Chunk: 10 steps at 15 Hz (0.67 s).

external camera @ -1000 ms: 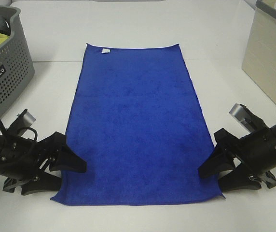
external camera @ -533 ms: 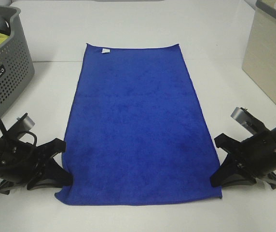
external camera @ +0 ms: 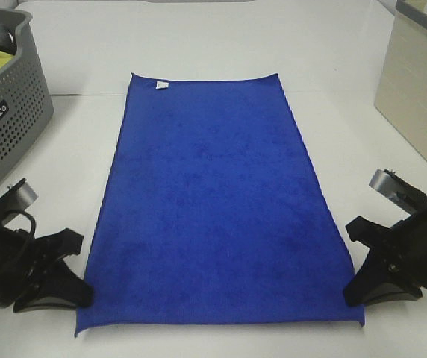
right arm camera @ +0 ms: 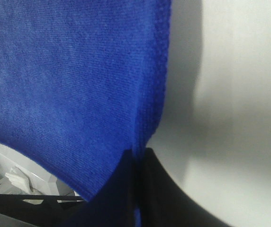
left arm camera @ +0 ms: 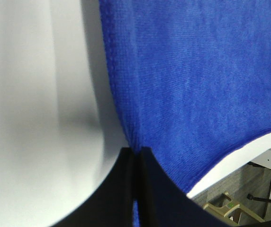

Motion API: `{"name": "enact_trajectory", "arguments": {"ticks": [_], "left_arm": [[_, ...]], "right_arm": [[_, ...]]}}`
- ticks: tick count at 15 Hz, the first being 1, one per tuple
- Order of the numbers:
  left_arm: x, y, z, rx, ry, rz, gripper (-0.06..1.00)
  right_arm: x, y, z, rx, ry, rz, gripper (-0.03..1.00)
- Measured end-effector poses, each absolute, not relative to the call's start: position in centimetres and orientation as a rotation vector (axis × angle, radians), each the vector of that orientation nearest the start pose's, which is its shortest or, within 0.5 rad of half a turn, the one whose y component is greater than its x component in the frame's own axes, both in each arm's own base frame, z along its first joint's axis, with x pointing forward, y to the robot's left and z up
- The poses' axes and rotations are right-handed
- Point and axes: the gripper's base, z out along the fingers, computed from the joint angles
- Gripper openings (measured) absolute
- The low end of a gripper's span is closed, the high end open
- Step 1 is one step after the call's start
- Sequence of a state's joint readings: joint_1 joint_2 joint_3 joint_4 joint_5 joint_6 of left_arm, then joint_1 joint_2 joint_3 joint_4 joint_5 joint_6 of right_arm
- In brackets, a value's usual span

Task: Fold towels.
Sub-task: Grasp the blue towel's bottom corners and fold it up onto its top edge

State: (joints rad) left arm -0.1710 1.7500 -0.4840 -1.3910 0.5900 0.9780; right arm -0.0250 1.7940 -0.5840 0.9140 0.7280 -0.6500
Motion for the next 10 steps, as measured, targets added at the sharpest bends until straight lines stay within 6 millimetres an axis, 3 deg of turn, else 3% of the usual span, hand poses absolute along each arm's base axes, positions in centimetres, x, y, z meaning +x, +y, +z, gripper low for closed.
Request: {"name": "enact_trajectory", "arguments": {"ticks": [3, 5, 7, 10], "left_arm": [[17.8, -8.2, 10.4, -0.199, 2.908, -0.941, 0.00], [16.4, -7.9, 10.9, -0.205, 2.900, -0.945, 0.00], [16.4, -8.0, 11.7, -0.229, 2.863, -0.965, 0.00], [18.8, -8.5, 13.5, -0.237, 2.775, -1.008, 0.00]], "right_arm": [[18.9, 4.3, 10.5, 0.248, 3.103, 0.871, 0.02], [17.6, 4.3, 10.9, 0.239, 3.100, 0.868, 0.02], [17.7, 4.3, 11.7, 0.215, 3.064, 0.863, 0.02], [20.7, 4.4, 13.7, 0.102, 2.983, 0.866, 0.02]]}}
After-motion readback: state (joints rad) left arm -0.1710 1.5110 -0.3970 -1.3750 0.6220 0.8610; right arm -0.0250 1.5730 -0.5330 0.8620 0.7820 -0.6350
